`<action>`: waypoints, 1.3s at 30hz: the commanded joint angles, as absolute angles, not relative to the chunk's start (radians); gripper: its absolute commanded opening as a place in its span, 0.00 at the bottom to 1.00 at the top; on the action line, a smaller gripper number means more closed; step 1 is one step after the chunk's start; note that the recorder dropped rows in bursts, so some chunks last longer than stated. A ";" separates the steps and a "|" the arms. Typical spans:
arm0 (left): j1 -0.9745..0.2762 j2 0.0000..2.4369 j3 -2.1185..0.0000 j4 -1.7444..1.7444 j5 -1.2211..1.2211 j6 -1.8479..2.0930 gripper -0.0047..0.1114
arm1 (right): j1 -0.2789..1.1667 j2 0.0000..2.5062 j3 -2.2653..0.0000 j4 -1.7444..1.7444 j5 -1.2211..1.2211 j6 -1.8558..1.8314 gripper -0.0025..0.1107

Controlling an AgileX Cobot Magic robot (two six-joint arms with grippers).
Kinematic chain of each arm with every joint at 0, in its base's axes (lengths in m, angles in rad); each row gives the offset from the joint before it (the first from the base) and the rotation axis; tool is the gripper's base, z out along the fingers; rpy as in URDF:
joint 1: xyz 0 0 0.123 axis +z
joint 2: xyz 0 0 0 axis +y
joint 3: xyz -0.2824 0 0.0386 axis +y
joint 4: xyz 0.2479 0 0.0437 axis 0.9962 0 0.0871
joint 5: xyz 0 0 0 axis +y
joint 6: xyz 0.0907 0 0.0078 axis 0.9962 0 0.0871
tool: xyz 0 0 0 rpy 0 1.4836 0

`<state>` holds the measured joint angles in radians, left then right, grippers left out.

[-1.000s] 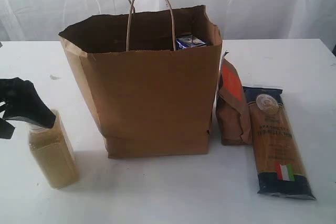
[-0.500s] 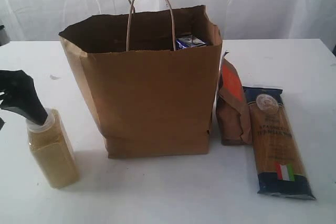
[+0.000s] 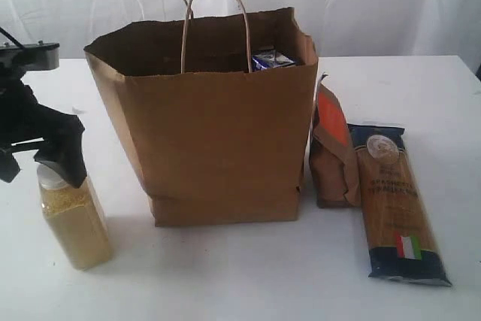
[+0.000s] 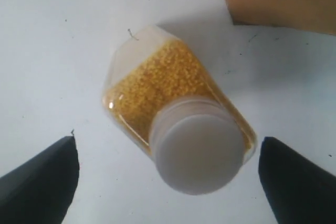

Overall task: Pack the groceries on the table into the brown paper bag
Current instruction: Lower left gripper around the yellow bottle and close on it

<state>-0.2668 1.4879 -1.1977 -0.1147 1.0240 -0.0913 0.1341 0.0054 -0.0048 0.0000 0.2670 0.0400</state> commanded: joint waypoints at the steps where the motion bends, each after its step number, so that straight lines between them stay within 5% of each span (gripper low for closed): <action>1: -0.275 1.518 -1.198 -0.092 1.031 -0.152 0.83 | 0.128 0.000 0.000 0.000 0.261 0.041 0.02; 22: -0.342 1.642 -1.198 -0.125 0.972 -0.270 0.82 | 0.130 0.000 0.000 0.000 0.261 0.041 0.02; 25: -0.342 1.660 -1.198 -0.122 0.972 -0.287 0.67 | 0.130 0.000 0.000 0.000 0.261 0.041 0.02; 30: -0.342 1.664 -1.198 -0.112 0.972 -0.277 0.04 | 0.130 0.000 0.000 0.000 0.261 0.041 0.02; 39: -0.342 1.608 -1.200 -0.044 1.022 -0.201 0.04 | 0.130 0.000 0.000 0.000 0.261 0.041 0.02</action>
<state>-0.3378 1.6525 -1.1993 -0.0634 0.9775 -0.2264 0.1341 0.0054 -0.0048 0.0000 0.2670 0.0400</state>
